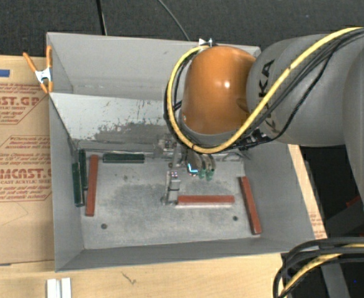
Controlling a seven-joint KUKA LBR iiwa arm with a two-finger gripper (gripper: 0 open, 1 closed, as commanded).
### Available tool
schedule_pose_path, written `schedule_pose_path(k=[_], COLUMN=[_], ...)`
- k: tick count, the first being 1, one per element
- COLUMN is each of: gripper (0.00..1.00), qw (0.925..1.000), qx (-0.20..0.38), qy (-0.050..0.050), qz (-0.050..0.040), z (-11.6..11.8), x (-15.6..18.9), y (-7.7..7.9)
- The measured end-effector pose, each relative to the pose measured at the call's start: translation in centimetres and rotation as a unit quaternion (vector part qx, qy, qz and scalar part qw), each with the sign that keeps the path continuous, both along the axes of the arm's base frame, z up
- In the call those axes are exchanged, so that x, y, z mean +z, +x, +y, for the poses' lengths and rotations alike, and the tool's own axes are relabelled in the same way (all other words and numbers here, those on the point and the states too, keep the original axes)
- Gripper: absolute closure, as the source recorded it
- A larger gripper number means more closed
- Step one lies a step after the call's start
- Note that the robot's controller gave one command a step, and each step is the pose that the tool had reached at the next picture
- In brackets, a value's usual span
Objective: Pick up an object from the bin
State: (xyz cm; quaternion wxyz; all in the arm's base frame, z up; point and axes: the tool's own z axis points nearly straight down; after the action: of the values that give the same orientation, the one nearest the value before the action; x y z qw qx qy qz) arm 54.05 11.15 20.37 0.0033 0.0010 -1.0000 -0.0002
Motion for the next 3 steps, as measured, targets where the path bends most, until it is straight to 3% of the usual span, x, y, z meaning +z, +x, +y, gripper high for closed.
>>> schedule_pose_path(k=[2,3], gripper=[0.0,0.0], qw=[1.0,0.9997], qx=[-0.001,0.025], qy=[0.001,-0.001], qz=[-0.0054,-0.0012], z=[-0.1,0.1], x=[0.3,-3.9], y=[0.1,-1.9])
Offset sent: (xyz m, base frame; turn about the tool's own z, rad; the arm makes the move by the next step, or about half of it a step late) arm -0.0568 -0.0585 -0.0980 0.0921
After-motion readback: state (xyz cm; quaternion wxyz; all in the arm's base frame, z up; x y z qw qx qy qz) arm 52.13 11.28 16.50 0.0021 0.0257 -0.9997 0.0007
